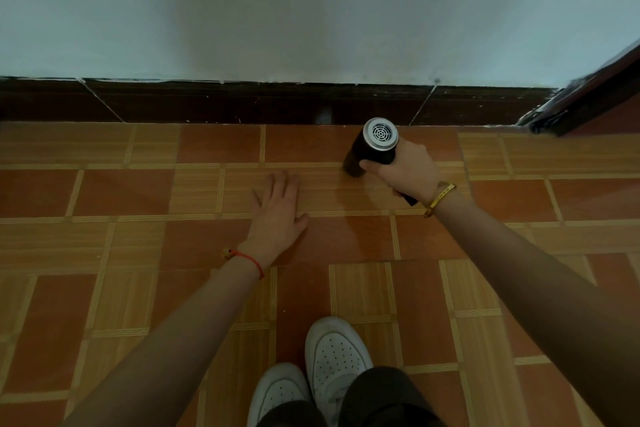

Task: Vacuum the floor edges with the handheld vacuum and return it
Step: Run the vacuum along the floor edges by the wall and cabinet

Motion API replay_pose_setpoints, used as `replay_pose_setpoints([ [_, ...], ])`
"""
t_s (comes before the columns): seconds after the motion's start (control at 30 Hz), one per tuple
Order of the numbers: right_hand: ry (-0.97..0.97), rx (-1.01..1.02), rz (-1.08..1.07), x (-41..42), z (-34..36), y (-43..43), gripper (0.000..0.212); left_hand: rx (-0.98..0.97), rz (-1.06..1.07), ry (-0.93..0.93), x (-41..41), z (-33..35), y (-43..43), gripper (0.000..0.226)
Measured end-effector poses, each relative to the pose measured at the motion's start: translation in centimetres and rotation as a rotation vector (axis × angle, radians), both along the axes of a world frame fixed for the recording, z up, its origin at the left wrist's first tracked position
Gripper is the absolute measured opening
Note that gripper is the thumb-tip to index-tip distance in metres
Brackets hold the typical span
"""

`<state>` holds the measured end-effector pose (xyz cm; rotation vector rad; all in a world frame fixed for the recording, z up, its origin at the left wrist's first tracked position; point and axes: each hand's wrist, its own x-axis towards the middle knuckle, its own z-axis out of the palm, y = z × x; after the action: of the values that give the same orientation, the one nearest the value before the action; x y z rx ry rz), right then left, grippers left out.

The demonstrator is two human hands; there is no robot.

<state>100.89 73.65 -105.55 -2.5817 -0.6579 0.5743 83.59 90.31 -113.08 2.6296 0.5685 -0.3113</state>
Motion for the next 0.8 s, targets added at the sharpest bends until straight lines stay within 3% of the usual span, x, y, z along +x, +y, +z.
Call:
replay_pose_setpoints([
  [0.1, -0.008, -0.011, -0.054, 0.3, 0.2, -1.8, 0.056, -0.007, -0.026, -0.004, 0.4, -0.2, -0.6, 0.078],
  [0.27, 0.15, -0.094, -0.022, 1.1, 0.7, -4.3, 0.039, 0.01, -0.063, -0.005, 1.4, -0.7, -1.9, 0.078],
  [0.43, -0.049, -0.058, 0.005, 0.4, -0.1, -5.3, 0.051, -0.045, -0.107, -0.007, 2.7, -1.0, -3.7, 0.081],
  [0.67, -0.075, -0.025, 0.003, 1.0, -1.0, -4.5, 0.06, -0.031, -0.137, -0.017, 3.8, -1.0, -4.1, 0.081],
  [0.8, -0.287, -0.152, 0.134, 1.5, -1.1, -2.3, 0.064, -0.042, -0.146, 0.0, 4.1, -0.8, -3.9, 0.081],
])
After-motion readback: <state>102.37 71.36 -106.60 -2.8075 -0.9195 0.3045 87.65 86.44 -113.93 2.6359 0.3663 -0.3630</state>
